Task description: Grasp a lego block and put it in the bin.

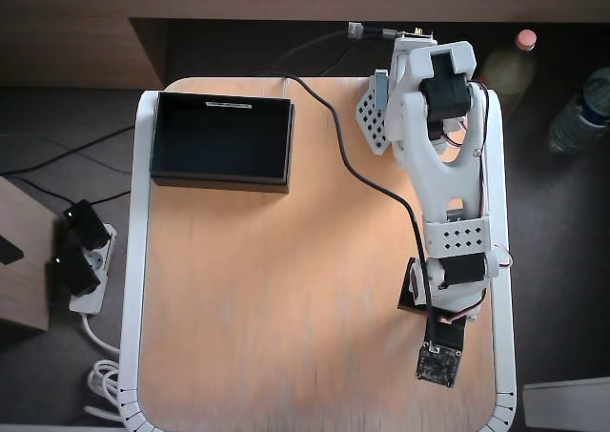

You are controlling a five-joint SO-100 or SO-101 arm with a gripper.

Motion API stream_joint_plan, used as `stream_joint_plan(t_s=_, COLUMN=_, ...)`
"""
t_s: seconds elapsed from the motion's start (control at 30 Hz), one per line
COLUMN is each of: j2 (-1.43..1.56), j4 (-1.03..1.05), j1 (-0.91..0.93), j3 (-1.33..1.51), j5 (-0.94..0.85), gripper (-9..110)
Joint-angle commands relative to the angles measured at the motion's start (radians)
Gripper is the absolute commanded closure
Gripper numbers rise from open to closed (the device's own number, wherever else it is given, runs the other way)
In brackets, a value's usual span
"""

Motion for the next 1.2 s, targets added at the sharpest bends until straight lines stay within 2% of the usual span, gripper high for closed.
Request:
stream_joint_plan(t_s=0.0, j2=0.101, j4=-0.018, j1=0.055, j3=-0.120, j5=0.028, gripper=101)
stream_joint_plan(t_s=0.33, j2=0.241, j4=0.071, j1=0.213, j3=-0.126, j5=0.078, gripper=101)
stream_joint_plan(t_s=0.67, j2=0.350, j4=0.430, j1=0.397, j3=-0.344, j5=0.114, gripper=101)
stream_joint_plan(t_s=0.97, j2=0.431, j4=0.611, j1=0.666, j3=-0.494, j5=0.184, gripper=101)
stream_joint_plan(t_s=1.17, j2=0.460, j4=0.643, j1=0.871, j3=-0.495, j5=0.245, gripper=101)
